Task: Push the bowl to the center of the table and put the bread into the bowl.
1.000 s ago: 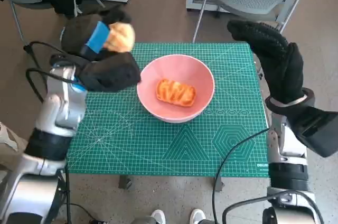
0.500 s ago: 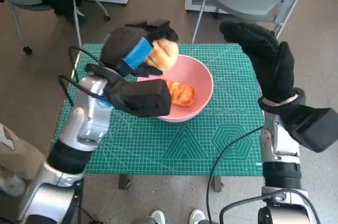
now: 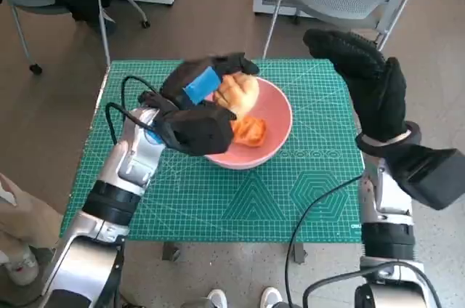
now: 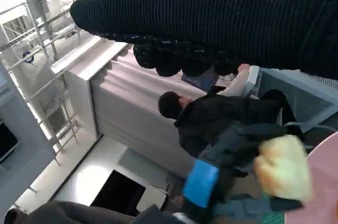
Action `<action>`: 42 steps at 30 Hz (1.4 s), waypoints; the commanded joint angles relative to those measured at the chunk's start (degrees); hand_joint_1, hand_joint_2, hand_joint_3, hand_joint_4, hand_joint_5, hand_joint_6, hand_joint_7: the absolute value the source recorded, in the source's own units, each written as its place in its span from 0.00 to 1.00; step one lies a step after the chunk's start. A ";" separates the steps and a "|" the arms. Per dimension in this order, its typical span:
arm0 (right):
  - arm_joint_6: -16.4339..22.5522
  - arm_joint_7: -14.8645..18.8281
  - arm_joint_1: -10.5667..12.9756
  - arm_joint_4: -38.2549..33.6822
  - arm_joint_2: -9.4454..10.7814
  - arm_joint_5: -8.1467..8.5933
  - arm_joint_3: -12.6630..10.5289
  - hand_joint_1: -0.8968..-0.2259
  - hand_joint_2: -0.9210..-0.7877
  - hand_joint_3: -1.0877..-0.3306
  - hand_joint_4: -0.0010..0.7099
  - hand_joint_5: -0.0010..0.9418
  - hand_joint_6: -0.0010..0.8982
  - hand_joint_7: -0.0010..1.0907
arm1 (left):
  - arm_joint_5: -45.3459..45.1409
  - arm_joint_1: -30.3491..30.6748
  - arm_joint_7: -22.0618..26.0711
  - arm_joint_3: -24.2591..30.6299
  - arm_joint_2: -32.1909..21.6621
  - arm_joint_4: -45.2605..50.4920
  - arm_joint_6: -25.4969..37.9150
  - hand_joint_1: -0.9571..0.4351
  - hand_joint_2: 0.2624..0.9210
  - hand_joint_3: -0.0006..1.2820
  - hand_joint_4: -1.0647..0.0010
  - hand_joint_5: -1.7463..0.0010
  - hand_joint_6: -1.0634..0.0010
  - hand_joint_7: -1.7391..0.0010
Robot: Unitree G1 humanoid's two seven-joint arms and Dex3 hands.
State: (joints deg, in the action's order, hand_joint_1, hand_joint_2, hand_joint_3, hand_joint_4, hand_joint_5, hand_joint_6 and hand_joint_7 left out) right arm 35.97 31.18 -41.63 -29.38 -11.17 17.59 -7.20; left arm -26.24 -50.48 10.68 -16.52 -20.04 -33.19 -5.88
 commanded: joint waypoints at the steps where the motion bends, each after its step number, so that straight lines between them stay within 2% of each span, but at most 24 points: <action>1: 0.02 -0.32 0.54 -0.60 0.21 -0.75 -0.06 0.27 0.00 0.37 0.21 0.00 0.00 0.43 | 0.16 -1.98 1.01 0.59 -1.23 -1.21 -0.50 0.43 0.91 0.02 0.98 0.99 0.93 0.95; 6: 0.11 -0.67 0.23 -0.96 0.46 -0.81 -0.10 0.26 0.00 0.37 0.21 0.00 0.00 0.43 | 3.22 -1.68 2.33 2.70 -1.42 -2.83 -2.35 0.28 0.98 0.03 1.00 1.00 0.95 0.97; 10: -0.02 -1.03 0.11 -0.83 0.76 -0.80 -0.05 0.26 0.00 0.38 0.21 0.00 0.00 0.43 | 8.41 -0.86 3.23 6.26 -1.06 -4.16 -5.75 0.17 0.99 0.17 1.00 1.00 0.99 0.99; 12: -0.11 -1.19 0.09 -0.64 0.89 -0.76 -0.01 0.26 0.00 0.38 0.21 0.00 0.00 0.43 | 12.85 -0.31 4.57 9.02 -0.50 -4.46 -7.71 0.13 1.00 0.28 1.00 1.00 0.99 1.00; 15: -0.18 -1.39 -0.05 -0.46 1.06 -0.77 0.00 0.26 0.00 0.38 0.21 0.00 0.00 0.43 | 19.62 0.62 6.76 13.15 0.54 -3.96 -10.10 0.10 1.00 0.37 1.00 1.00 1.00 1.00; 20: -0.29 -2.07 -0.46 0.09 1.20 -1.09 0.18 0.27 0.00 0.38 0.22 0.01 0.00 0.44 | 29.18 1.67 10.16 18.76 2.13 -2.75 -13.30 0.11 1.00 0.43 1.00 1.00 1.00 1.00; 24: -0.22 -2.75 -1.14 0.24 1.31 -1.53 0.38 0.28 0.00 0.39 0.23 0.01 0.00 0.44 | 36.30 2.42 13.78 22.44 3.15 -1.11 -13.37 0.12 1.00 0.44 1.00 1.00 1.00 1.00; 30: -0.16 -3.77 -2.58 0.65 1.50 -2.28 0.61 0.28 0.00 0.39 0.23 0.01 0.00 0.45 | 42.98 4.22 16.24 25.80 3.25 4.79 -10.47 0.10 1.00 0.45 1.00 1.00 0.99 1.00; 36: -0.51 -4.59 -3.90 1.66 1.85 -2.79 1.00 0.28 0.00 0.40 0.23 0.01 0.01 0.45 | 47.68 7.59 16.11 27.63 3.88 13.56 -6.61 0.10 1.00 0.38 1.00 1.00 0.98 0.99; 42: 0.42 -5.65 -5.15 1.67 2.28 -4.11 1.64 0.28 0.00 0.41 0.23 0.01 0.01 0.45 | 52.64 10.48 16.10 29.34 5.47 19.64 -3.93 0.17 1.00 0.28 1.00 1.00 0.97 0.99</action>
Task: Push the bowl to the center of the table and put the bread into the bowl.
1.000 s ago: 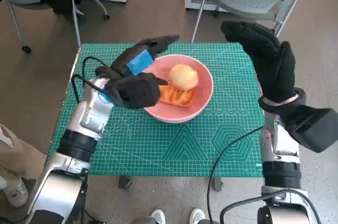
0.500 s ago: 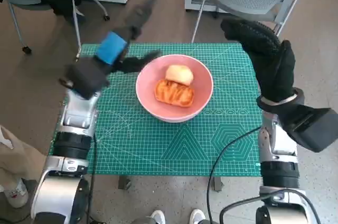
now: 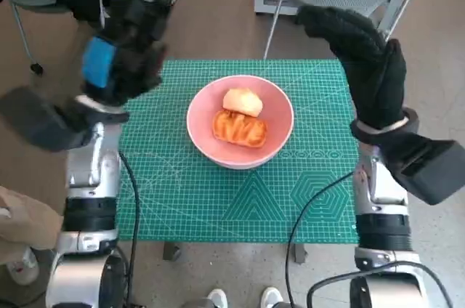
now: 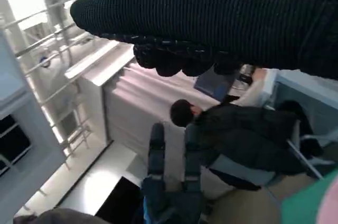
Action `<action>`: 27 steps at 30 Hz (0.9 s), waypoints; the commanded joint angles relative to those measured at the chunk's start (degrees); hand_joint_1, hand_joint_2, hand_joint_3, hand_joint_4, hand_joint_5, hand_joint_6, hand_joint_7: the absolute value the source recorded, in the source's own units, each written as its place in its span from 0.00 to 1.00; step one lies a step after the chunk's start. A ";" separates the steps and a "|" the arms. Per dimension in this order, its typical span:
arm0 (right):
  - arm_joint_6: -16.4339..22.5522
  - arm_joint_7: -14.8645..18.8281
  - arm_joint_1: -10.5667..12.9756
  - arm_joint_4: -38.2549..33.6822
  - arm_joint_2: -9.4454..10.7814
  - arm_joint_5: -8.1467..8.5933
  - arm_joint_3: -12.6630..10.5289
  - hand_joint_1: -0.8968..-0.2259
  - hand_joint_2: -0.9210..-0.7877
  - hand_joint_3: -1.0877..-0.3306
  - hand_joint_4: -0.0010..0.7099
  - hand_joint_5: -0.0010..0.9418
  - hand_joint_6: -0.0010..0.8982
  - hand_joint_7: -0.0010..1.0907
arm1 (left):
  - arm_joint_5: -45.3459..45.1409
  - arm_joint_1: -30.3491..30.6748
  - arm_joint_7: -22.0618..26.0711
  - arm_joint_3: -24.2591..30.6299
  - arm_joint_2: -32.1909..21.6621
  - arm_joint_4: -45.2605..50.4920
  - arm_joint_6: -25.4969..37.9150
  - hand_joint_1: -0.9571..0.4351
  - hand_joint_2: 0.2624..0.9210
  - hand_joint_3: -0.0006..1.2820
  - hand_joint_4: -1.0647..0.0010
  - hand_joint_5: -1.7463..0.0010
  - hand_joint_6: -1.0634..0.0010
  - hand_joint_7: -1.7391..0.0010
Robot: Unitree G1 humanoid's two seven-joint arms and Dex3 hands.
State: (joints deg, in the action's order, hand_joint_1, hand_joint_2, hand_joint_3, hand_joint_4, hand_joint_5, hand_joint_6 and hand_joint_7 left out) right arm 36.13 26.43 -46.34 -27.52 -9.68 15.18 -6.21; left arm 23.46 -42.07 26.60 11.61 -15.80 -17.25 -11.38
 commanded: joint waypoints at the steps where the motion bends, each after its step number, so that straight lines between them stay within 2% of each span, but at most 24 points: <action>1: 0.42 -1.06 -0.64 -0.30 0.84 -1.91 0.73 0.28 0.00 0.41 0.23 0.01 0.01 0.45 | 3.44 2.31 0.23 1.44 1.42 4.15 1.83 0.19 1.00 0.26 1.00 1.00 0.97 0.99; 8: 2.54 -2.17 -2.83 -2.50 1.37 -3.90 1.06 0.28 0.00 0.41 0.22 0.00 0.01 0.45 | 5.66 3.96 0.40 2.63 2.22 6.75 2.01 0.23 1.00 0.22 1.00 1.00 0.97 0.99; 18: 4.48 -3.46 -5.25 -4.67 1.77 -6.44 2.17 0.30 0.00 0.39 0.22 0.00 0.01 0.45 | 2.45 4.52 0.49 2.26 1.06 6.71 0.63 0.20 1.00 0.21 1.00 1.00 0.95 0.98; 27: 3.83 -3.82 -6.35 -4.85 1.47 -7.43 2.86 0.24 0.00 0.39 0.22 0.00 0.01 0.45 | -2.39 4.39 -0.57 1.64 0.83 5.95 -2.56 0.18 1.00 0.23 1.00 1.00 0.95 0.98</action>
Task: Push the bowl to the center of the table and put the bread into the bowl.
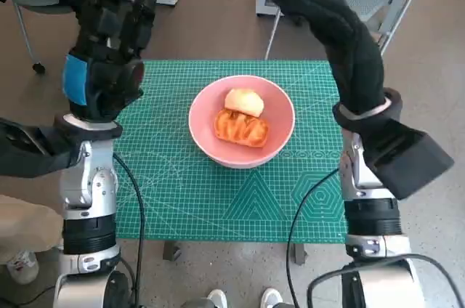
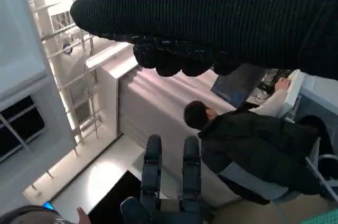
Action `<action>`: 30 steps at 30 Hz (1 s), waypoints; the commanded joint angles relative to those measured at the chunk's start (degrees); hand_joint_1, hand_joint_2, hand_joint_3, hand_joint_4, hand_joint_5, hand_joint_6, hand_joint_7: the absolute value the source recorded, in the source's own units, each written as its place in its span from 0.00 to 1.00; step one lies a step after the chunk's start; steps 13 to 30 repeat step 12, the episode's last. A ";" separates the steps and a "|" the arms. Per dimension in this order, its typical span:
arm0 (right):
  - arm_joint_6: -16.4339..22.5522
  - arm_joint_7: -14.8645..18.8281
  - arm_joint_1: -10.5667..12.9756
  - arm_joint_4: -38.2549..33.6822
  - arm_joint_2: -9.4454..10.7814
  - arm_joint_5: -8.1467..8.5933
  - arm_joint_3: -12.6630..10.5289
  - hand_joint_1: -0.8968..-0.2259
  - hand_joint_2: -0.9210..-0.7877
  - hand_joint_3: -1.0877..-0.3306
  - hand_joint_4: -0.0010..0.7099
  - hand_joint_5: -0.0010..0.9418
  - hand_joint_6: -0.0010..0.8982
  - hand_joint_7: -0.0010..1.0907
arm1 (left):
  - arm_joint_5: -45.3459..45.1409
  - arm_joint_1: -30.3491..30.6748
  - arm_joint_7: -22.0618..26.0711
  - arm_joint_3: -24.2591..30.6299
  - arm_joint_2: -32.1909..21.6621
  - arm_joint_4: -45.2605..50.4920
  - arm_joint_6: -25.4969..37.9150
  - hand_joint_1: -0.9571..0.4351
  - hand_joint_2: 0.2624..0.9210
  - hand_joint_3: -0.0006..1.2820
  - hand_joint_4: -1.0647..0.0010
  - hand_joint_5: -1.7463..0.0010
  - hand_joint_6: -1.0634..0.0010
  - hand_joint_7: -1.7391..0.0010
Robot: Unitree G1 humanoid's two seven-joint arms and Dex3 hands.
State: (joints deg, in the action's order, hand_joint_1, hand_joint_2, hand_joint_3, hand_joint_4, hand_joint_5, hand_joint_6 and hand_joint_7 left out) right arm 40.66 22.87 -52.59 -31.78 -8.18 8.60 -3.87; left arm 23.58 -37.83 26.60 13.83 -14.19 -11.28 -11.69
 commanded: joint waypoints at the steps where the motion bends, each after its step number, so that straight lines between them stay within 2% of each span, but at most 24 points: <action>1: -0.77 -0.26 -0.08 -0.50 -0.07 -0.81 0.55 0.24 0.00 0.39 0.23 0.00 0.01 0.45 | -3.22 0.21 -0.75 -0.71 -0.83 0.07 -2.72 0.18 1.00 0.24 1.00 1.00 0.95 0.98; 8: -0.62 -0.23 0.17 -0.59 -0.45 -0.69 0.56 0.26 0.00 0.39 0.23 0.01 0.01 0.46 | -5.61 0.20 -1.04 -0.97 -1.19 -0.49 -5.39 0.18 1.00 0.30 1.00 1.00 0.95 0.97; 30: -0.26 -0.23 0.30 -1.06 -0.68 -0.69 0.42 0.26 0.00 0.39 0.23 0.00 0.01 0.46 | -5.86 -0.11 -0.81 -0.98 -1.01 -1.26 -6.71 0.18 1.00 0.31 1.00 1.00 0.94 0.97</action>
